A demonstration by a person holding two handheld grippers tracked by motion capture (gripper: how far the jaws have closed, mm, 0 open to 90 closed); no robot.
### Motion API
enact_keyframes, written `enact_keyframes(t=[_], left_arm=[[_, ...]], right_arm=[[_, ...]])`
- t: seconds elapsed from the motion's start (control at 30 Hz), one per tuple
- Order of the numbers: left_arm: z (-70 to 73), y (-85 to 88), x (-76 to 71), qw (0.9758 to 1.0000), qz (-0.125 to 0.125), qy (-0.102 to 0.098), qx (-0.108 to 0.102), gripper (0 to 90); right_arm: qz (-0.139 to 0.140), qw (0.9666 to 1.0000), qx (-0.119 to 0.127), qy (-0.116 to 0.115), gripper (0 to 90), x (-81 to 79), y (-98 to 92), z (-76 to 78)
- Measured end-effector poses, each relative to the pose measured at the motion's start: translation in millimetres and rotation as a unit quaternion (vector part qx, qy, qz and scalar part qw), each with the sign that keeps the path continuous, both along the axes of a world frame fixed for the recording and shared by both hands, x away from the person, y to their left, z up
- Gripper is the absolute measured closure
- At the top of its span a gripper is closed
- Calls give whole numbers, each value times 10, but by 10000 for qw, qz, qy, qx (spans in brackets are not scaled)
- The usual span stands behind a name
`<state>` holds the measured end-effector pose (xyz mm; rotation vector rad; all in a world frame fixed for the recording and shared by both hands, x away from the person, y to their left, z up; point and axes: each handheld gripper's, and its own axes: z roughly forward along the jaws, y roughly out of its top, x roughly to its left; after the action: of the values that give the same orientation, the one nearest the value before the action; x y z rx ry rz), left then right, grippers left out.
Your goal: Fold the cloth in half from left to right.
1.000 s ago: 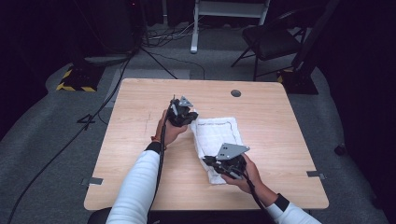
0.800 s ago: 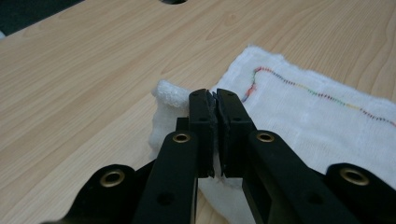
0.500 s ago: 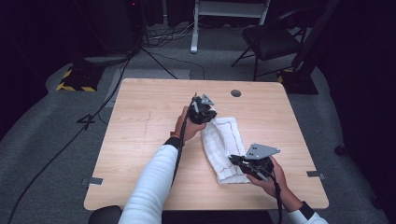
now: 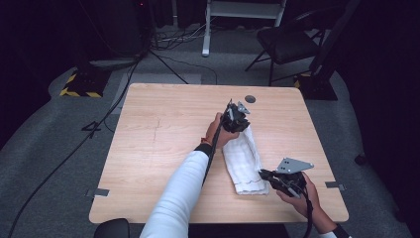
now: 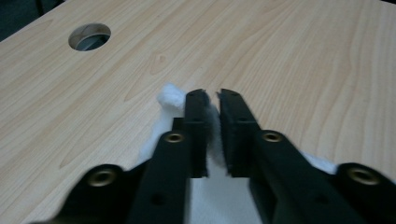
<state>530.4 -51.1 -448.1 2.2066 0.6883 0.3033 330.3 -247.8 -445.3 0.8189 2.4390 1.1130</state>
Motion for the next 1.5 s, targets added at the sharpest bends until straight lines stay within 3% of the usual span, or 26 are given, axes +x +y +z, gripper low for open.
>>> enact_keyframes(t=[0.07,0.2,0.27,0.4,0.67,0.8,0.9,0.97,1.07,1.3,1.5], left_arm=[[-34,-21,-19,9999,68,57,-71,625],[-45,24,-127,10000,76,54,16,395],[-30,94,-209,9999,-20,122,-56,344],[-9,247,-422,9998,-171,108,77,270],[-96,425,-1019,9975,-679,40,168,240],[-192,400,-1254,9954,-900,46,328,240],[-270,358,-1393,9925,-1085,-36,559,239],[-321,343,-1446,9905,-1168,14,729,232],[-378,370,-1482,9899,-1159,60,820,228],[-442,552,-1564,9917,-1077,90,691,231],[-436,721,-1651,9927,-934,167,739,230]], right_arm=[[-117,9999,-47,47,775,6,-50,-38],[-272,9994,-124,197,599,20,-137,-98],[-361,9988,-154,279,536,39,-176,-115],[-448,9983,-63,354,451,74,-262,-114],[-493,9977,-246,402,389,193,-382,-179],[-493,9970,-369,462,372,259,-403,-246],[-441,9967,-450,510,367,286,-384,-287],[-367,9966,-491,558,366,293,-360,-313],[-246,9961,-609,583,366,294,-311,-343],[-72,9956,-637,684,367,288,-219,-395],[125,9954,-702,641,374,193,-46,-397]])
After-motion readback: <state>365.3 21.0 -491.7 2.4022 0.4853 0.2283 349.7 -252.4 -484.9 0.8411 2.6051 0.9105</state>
